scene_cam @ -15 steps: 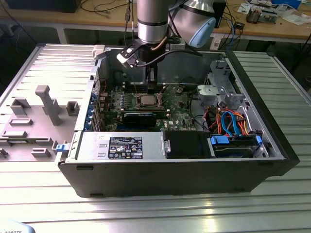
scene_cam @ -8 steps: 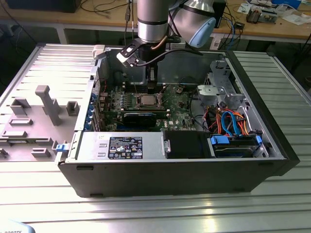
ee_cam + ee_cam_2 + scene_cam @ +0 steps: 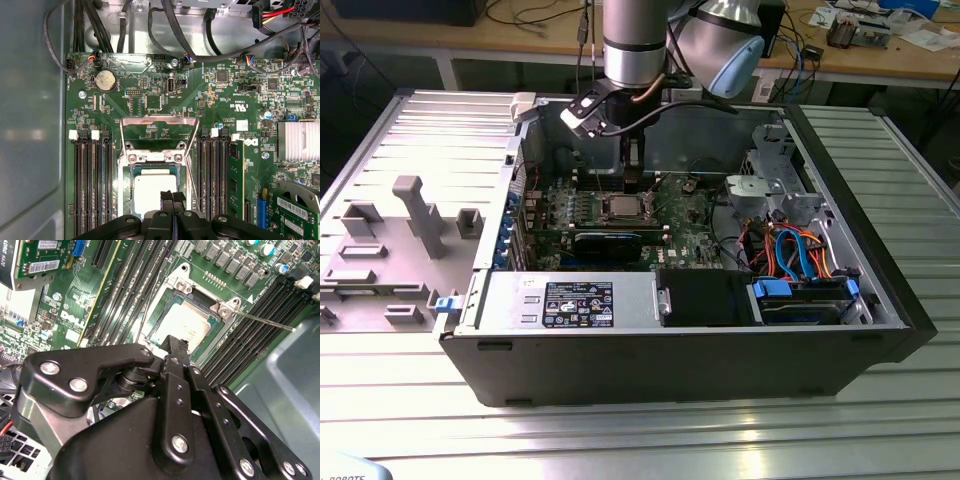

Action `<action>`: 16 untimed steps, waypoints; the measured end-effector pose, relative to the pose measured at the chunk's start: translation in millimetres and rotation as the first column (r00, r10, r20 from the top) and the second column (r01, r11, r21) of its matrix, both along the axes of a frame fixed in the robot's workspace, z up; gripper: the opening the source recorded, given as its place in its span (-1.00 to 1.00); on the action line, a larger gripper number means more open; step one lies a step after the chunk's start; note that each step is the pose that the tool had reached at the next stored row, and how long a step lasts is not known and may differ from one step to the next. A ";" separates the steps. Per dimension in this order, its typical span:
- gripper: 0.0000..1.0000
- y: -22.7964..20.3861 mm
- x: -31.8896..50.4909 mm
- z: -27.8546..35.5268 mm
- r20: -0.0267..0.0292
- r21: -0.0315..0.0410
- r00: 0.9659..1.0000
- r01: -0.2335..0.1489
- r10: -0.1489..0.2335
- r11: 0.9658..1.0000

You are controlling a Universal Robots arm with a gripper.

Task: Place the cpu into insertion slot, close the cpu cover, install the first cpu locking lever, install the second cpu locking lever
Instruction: 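Close the cpu cover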

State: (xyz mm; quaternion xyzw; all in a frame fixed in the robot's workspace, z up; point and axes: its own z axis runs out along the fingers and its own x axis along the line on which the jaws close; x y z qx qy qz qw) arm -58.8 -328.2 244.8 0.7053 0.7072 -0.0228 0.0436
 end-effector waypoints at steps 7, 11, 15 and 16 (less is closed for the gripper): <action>-0.79 0.0 0.2 0.1 0.000 0.000 1.000 0.000 0.000 1.000; -0.79 0.0 0.2 2.2 0.000 0.000 1.000 0.000 0.000 1.000; -0.79 0.1 0.2 3.7 0.000 0.000 1.000 0.000 0.000 1.000; -0.79 0.1 0.2 3.7 0.000 0.000 1.000 0.000 0.000 1.000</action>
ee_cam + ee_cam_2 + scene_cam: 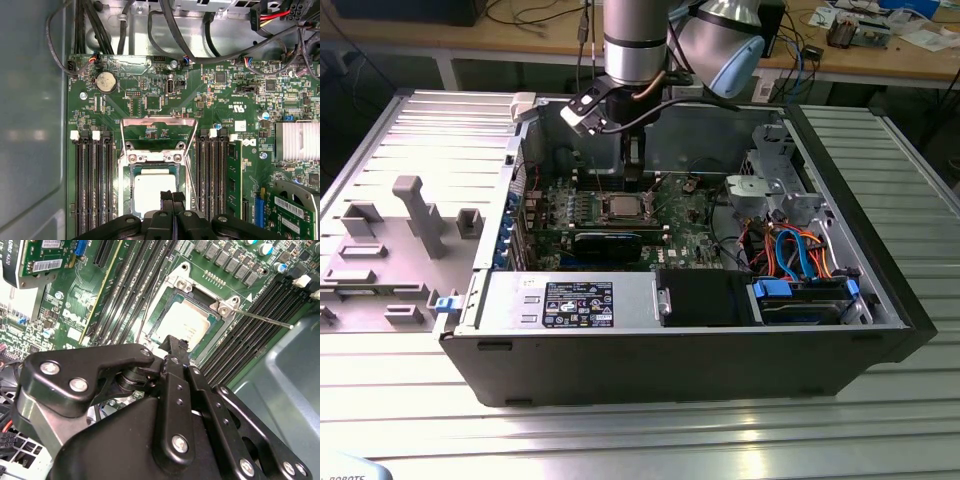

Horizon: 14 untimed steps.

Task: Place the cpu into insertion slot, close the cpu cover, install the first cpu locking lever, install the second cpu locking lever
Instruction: 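Close the cpu cover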

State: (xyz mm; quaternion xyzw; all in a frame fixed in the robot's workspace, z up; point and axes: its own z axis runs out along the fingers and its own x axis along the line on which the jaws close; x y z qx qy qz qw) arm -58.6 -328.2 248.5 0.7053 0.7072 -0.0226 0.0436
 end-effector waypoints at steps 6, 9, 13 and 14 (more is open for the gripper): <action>-0.79 -0.1 2.5 0.2 0.000 -0.001 1.000 0.000 0.000 1.000; -0.79 -0.1 7.5 0.2 0.000 -0.001 1.000 0.000 0.000 1.000; -0.79 0.0 7.9 0.2 0.000 0.000 1.000 0.000 0.000 1.000; -0.79 0.0 8.0 0.2 0.000 -0.001 1.000 0.000 0.000 1.000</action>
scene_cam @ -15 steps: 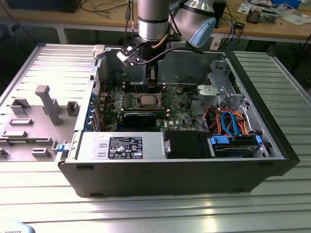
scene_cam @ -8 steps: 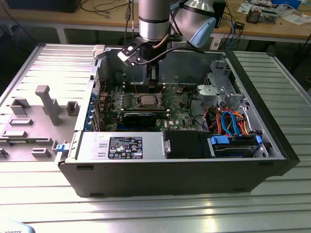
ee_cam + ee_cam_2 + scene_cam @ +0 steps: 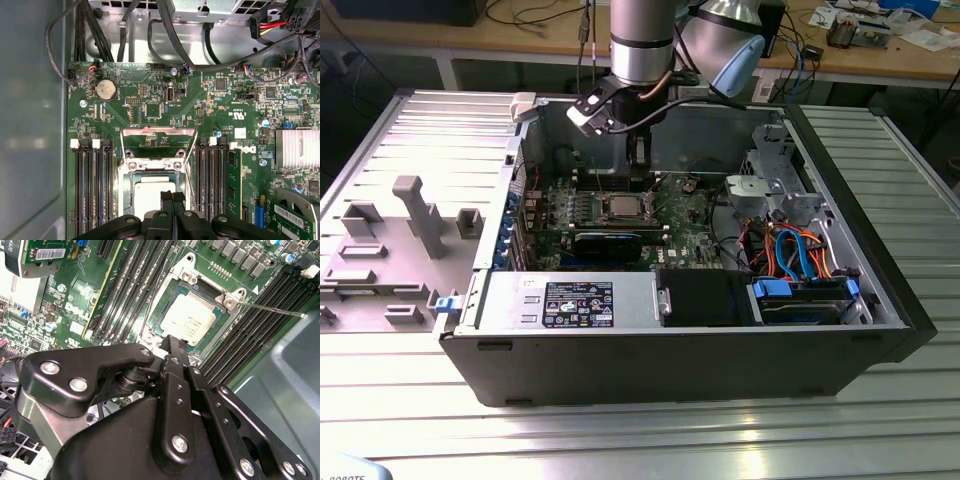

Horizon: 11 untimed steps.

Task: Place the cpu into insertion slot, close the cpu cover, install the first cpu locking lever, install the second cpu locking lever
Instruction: 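Close the cpu cover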

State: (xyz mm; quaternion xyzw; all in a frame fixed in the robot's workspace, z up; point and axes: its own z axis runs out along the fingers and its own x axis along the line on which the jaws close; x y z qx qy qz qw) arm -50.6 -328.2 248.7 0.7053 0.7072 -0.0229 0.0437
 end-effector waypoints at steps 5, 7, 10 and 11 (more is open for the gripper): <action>-0.79 0.1 0.2 0.6 0.000 0.000 1.000 0.000 0.000 1.000; -0.79 0.0 0.2 1.9 0.000 0.000 1.000 0.000 0.000 1.000; -0.79 0.0 0.2 5.6 0.000 0.000 1.000 0.000 0.000 1.000; -0.79 0.0 0.2 6.5 0.000 0.000 1.000 0.000 0.000 1.000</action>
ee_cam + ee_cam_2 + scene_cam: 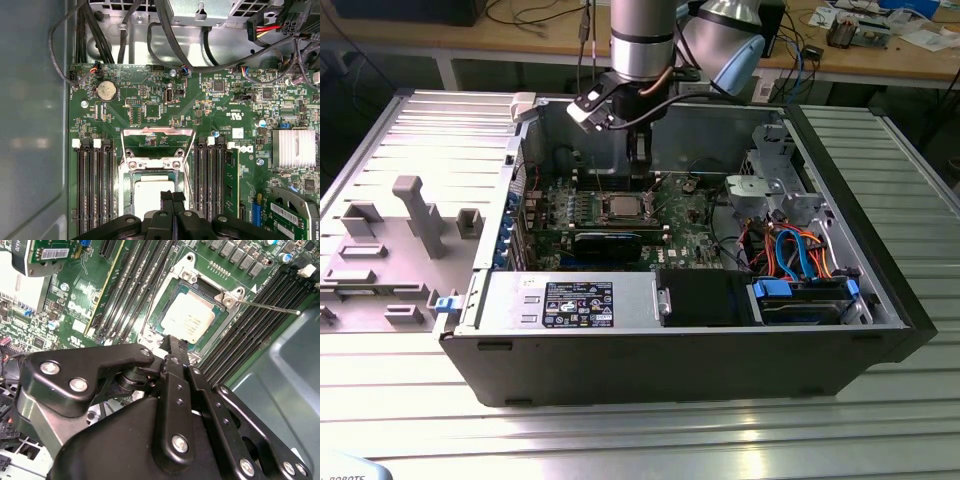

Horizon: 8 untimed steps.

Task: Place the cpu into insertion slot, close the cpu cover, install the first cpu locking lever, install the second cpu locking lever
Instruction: 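Close the cpu cover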

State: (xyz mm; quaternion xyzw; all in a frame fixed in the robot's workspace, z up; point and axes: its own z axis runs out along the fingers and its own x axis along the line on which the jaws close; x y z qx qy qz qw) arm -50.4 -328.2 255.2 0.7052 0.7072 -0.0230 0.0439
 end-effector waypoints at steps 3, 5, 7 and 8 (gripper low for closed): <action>-0.79 0.0 0.0 3.2 0.000 0.000 1.000 0.000 0.000 1.000; -0.79 0.0 0.0 7.6 0.000 0.000 1.000 0.000 0.000 1.000; -0.79 0.0 0.0 12.7 0.000 0.000 1.000 0.000 0.000 1.000; -0.79 0.0 0.0 12.8 0.000 0.000 1.000 0.000 0.000 1.000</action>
